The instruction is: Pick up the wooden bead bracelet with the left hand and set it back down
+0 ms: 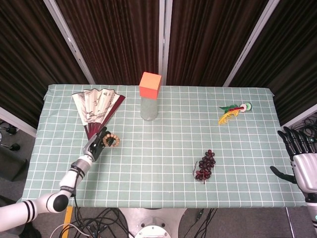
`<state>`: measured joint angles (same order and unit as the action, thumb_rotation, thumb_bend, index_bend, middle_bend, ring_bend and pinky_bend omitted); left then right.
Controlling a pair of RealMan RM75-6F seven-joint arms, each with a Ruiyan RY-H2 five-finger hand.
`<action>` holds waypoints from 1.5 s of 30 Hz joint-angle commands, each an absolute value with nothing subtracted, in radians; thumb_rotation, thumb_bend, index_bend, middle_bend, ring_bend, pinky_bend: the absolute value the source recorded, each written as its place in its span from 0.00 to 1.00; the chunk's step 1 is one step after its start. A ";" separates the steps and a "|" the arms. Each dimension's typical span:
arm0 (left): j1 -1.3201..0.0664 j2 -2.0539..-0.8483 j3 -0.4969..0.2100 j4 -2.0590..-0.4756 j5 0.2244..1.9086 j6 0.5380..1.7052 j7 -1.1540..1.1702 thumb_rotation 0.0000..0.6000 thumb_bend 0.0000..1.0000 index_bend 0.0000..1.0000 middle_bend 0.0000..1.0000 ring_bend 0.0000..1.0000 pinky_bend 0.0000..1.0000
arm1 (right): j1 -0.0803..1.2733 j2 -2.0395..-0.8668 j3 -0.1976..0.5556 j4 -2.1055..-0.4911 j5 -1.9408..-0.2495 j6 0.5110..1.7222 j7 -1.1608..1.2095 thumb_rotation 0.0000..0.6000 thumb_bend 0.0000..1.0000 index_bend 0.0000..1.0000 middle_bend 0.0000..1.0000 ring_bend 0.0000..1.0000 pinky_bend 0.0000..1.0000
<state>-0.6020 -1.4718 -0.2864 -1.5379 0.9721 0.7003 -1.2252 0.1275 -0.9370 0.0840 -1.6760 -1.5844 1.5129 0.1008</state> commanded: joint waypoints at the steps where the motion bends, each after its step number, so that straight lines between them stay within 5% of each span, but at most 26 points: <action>1: -0.591 -1.466 -0.307 -1.548 0.957 0.680 -1.202 0.34 0.28 0.77 0.82 0.44 0.12 | 0.127 -0.941 0.082 -1.673 -1.584 1.511 0.105 1.00 0.05 0.00 0.02 0.00 0.00; 7: -0.582 -1.471 -0.328 -1.546 0.932 0.665 -1.149 0.34 0.29 0.82 0.78 0.44 0.11 | 0.125 -0.945 0.080 -1.667 -1.582 1.512 0.112 1.00 0.05 0.00 0.02 0.00 0.00; 14: -0.586 -1.465 -0.343 -1.552 0.850 0.619 -1.066 0.34 0.29 0.53 0.75 0.43 0.12 | 0.126 -0.946 0.081 -1.666 -1.585 1.512 0.114 1.00 0.05 0.00 0.02 0.00 0.00; 18: -0.585 -1.458 -0.355 -1.551 0.829 0.576 -1.047 0.35 0.29 0.50 0.68 0.39 0.12 | 0.128 -0.947 0.082 -1.664 -1.585 1.511 0.116 1.00 0.05 0.00 0.02 0.00 0.00; 23: -0.574 -1.451 -0.380 -1.552 0.825 0.531 -1.040 0.52 0.30 0.61 0.71 0.39 0.12 | 0.126 -0.951 0.082 -1.661 -1.584 1.515 0.119 1.00 0.05 0.00 0.02 0.00 0.00; 27: -0.555 -1.460 -0.396 -1.557 0.838 0.535 -1.034 0.57 0.33 0.68 0.76 0.42 0.11 | 0.125 -0.954 0.081 -1.659 -1.584 1.517 0.121 1.00 0.05 0.00 0.02 0.00 0.00; 40: -0.508 -1.498 -0.416 -1.558 0.941 0.600 -0.974 0.36 0.42 0.70 0.77 0.42 0.11 | 0.124 -0.962 0.079 -1.653 -1.583 1.516 0.128 1.00 0.05 0.00 0.02 0.00 0.00; 45: -0.499 -1.510 -0.421 -1.549 0.971 0.606 -0.974 0.38 0.42 0.69 0.77 0.42 0.11 | 0.122 -0.965 0.079 -1.649 -1.582 1.517 0.131 1.00 0.05 0.00 0.02 0.00 0.00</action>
<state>-0.5007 -1.5086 -0.4202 -1.5503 0.9699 0.6059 -0.9742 0.1221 -0.9647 0.0789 -1.6490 -1.5818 1.5171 0.1309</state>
